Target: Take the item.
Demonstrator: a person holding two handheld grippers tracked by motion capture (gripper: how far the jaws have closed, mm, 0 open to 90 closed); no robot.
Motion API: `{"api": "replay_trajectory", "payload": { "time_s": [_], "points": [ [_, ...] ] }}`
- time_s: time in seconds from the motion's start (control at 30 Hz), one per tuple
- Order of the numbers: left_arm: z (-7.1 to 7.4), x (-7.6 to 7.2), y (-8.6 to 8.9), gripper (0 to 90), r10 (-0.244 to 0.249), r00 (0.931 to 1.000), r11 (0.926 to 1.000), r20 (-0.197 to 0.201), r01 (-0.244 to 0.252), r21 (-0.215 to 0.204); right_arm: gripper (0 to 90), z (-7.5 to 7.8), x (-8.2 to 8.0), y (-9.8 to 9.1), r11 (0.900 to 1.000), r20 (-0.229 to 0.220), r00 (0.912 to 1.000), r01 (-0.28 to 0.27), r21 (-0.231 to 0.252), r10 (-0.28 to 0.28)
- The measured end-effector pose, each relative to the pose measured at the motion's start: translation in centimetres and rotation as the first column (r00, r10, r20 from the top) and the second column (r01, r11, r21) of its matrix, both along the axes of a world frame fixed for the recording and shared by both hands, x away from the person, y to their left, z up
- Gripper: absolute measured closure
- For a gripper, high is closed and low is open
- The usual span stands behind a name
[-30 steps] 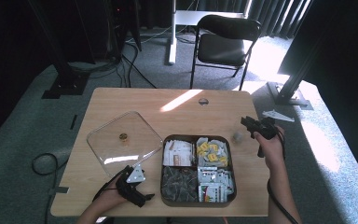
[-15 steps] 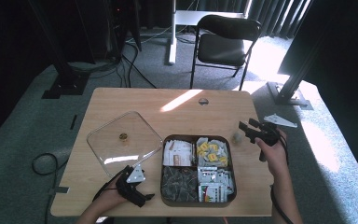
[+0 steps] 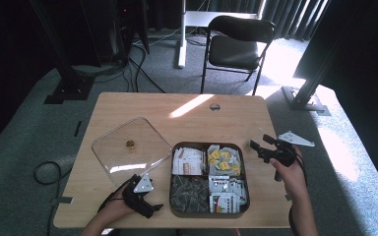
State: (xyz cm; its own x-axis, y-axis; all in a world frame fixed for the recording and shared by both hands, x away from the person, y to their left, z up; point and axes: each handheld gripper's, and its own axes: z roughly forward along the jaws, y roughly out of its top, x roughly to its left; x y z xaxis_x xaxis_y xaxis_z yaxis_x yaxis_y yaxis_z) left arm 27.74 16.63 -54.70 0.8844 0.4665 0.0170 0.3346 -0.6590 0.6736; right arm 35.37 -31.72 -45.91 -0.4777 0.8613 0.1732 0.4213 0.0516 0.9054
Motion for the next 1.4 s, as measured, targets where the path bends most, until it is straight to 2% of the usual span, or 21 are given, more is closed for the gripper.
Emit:
{"api": "replay_trajectory", "payload": {
  "time_s": [0.43, 0.63, 0.9, 1.4],
  "points": [
    [0.0, 0.0, 0.0, 0.0, 0.002, 1.0000, 1.0000, 0.001, -0.002, -0.004, 25.4, -2.7, -1.8, 0.1, 0.9999, -0.039, 0.9992, -0.010, 0.005, 0.010],
    [0.0, 0.0, 0.0, 0.0, 0.000, 1.0000, 1.0000, 0.001, 0.000, -0.002, 24.6, -4.0, -2.3, -0.1, 0.9991, -0.065, 0.9977, -0.018, -0.037, 0.016],
    [0.0, 0.0, 0.0, 0.0, 0.000, 1.0000, 1.0000, 0.001, 0.000, -0.002, 23.9, -5.7, -2.9, -0.3, 0.9976, -0.103, 0.9946, -0.024, -0.066, 0.017],
    [0.0, 0.0, 0.0, 0.0, 0.000, 1.0000, 1.0000, 0.001, 0.000, -0.001, 20.4, -7.3, -4.1, -0.8, 0.9914, -0.133, 0.9908, -0.042, -0.124, 0.025]
  ]
}}
